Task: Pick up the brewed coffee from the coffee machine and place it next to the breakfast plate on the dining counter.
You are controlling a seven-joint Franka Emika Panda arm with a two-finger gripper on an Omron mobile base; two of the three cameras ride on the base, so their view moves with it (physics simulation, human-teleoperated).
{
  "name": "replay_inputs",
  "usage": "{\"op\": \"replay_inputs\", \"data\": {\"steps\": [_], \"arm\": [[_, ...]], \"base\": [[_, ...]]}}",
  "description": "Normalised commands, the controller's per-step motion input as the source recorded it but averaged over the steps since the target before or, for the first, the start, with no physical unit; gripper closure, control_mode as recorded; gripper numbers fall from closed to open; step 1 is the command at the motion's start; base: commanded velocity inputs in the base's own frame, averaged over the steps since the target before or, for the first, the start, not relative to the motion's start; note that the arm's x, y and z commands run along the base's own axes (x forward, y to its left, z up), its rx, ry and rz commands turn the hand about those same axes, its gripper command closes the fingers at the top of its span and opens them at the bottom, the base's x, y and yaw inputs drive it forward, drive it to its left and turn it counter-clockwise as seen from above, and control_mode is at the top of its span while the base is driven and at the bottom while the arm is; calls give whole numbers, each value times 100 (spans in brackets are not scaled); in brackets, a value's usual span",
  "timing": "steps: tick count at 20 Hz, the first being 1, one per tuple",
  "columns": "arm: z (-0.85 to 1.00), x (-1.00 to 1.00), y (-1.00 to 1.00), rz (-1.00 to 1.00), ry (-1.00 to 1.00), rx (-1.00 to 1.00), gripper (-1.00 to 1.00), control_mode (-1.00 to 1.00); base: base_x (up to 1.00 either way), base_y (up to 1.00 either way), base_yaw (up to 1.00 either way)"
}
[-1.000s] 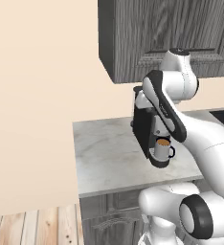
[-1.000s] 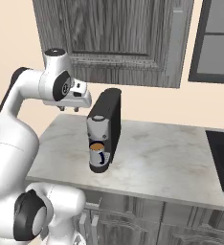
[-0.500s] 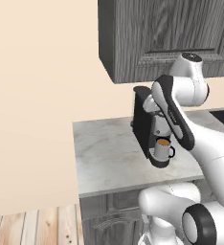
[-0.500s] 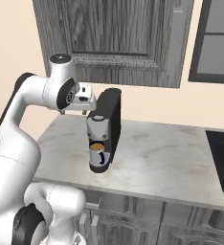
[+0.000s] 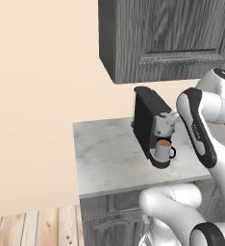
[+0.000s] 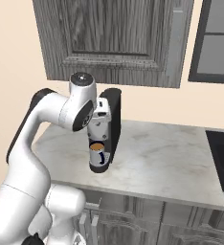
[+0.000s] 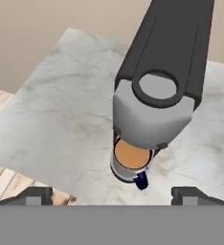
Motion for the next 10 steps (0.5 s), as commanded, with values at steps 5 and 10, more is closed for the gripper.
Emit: {"op": "replay_inputs", "data": {"steps": [5,10], "arm": [[-58,-30,-50,15,-18,0,-100,-100],[-54,-4,-30,15,-15,3,-100,-100]], "base": [[0,0,0],[0,0,0]]}}
